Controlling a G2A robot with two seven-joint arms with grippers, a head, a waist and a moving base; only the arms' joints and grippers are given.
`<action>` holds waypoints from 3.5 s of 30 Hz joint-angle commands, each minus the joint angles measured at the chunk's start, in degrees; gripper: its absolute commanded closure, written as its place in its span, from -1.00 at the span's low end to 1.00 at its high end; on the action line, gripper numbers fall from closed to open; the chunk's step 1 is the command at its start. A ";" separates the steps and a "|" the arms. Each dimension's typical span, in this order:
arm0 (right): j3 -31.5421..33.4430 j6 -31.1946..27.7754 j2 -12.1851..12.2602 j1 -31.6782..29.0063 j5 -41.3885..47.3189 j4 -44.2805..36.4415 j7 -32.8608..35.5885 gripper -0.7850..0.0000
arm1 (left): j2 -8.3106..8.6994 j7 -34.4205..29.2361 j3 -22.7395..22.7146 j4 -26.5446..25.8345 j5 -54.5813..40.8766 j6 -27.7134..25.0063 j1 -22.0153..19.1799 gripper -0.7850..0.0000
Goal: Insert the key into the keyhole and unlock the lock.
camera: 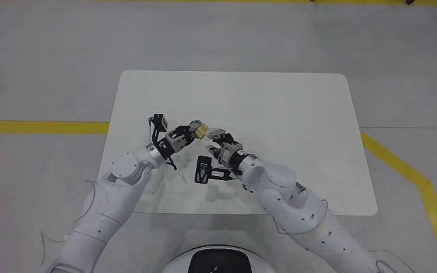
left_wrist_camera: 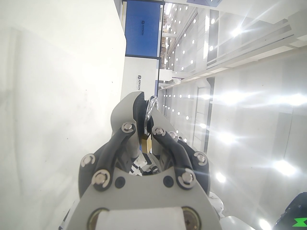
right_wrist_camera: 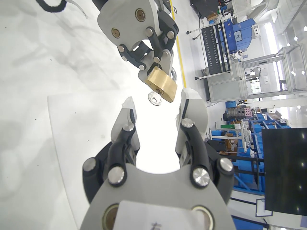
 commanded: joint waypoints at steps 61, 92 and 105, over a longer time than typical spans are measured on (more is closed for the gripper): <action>15.20 -10.24 -2.61 -3.37 34.52 10.33 -16.50 1.00 | -0.74 2.53 -2.70 -5.04 9.34 -10.63 4.23 1.00; 12.21 -1.26 -2.13 -5.96 16.41 1.85 -8.66 0.23 | -0.96 -0.78 -4.11 -3.31 5.02 -5.05 3.42 1.00; 8.31 2.04 -3.02 -5.55 12.09 2.41 -9.46 0.68 | -1.19 -1.20 -4.02 -2.56 4.69 -4.30 2.79 1.00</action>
